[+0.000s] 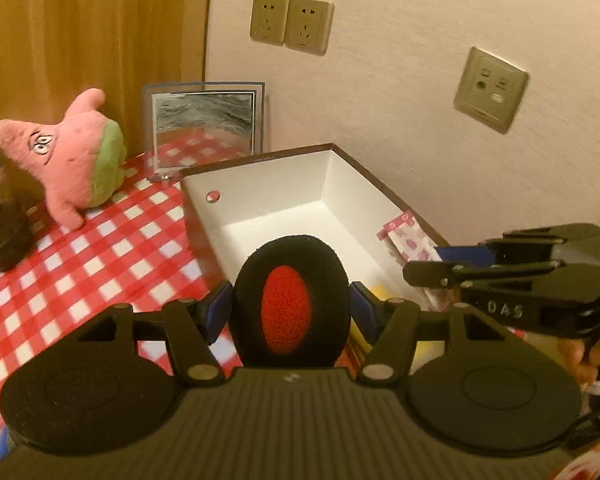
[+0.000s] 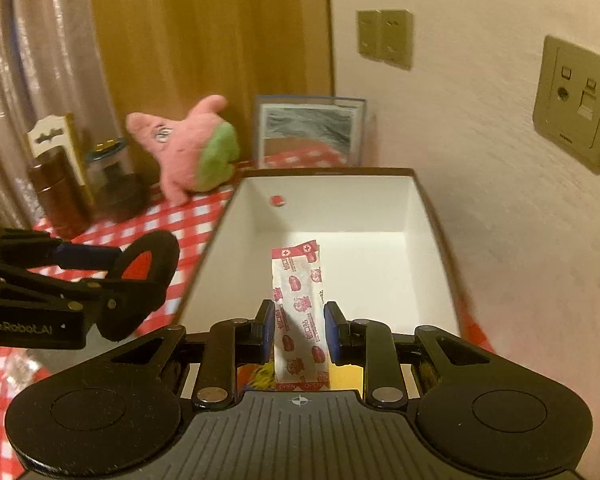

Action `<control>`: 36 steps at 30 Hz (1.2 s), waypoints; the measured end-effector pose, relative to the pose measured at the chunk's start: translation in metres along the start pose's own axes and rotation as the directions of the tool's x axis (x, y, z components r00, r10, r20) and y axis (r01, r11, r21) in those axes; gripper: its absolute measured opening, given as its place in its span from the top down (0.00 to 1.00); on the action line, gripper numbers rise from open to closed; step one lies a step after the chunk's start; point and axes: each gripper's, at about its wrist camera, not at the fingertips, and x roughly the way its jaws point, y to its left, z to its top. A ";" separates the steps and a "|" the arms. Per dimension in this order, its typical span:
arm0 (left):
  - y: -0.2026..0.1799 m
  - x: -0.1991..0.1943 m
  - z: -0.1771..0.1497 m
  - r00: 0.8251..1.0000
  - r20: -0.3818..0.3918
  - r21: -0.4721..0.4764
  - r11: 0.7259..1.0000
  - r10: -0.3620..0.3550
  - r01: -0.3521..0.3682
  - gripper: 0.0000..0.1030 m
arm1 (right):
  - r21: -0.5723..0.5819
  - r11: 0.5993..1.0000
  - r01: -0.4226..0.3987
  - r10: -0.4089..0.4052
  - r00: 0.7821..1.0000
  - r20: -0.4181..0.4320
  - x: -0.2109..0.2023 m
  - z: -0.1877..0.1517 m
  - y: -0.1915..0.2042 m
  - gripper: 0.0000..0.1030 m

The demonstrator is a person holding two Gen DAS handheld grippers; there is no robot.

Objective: Organize soft objects
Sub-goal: 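Carry the earmuff pad and bandage strip over the brown box with both tools, then open both tools to drop the earmuff pad and bandage strip into the box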

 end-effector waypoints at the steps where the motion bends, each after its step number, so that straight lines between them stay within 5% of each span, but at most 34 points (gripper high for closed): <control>1: -0.001 0.009 0.006 1.000 -0.003 -0.002 1.000 -0.004 0.004 0.41 | 0.006 1.000 0.007 -0.006 1.000 -0.005 0.007 0.003 -0.006 0.74; 15: -0.004 0.109 0.055 0.998 -0.059 -0.011 1.000 0.001 -0.002 0.40 | 0.099 0.994 0.038 -0.035 0.999 -0.029 0.068 0.030 -0.067 0.74; 31: 0.001 0.120 0.066 0.997 -0.066 0.007 0.999 0.039 -0.039 0.34 | 0.118 0.993 0.008 -0.008 1.000 -0.002 0.077 0.039 -0.078 0.73; 32: 0.002 0.117 0.065 0.997 -0.064 0.005 0.999 0.040 -0.040 0.34 | 0.117 0.993 0.005 -0.005 1.000 0.002 0.077 0.039 -0.078 0.68; 35: 0.007 0.107 0.061 0.997 -0.056 0.000 0.999 0.048 -0.048 0.34 | 0.115 0.993 0.012 -0.016 0.999 0.035 0.073 0.040 -0.075 0.31; 36: 0.008 0.104 0.060 0.997 -0.056 -0.001 0.999 0.048 -0.049 0.34 | 0.115 0.993 0.018 -0.025 0.998 0.058 0.071 0.040 -0.074 0.27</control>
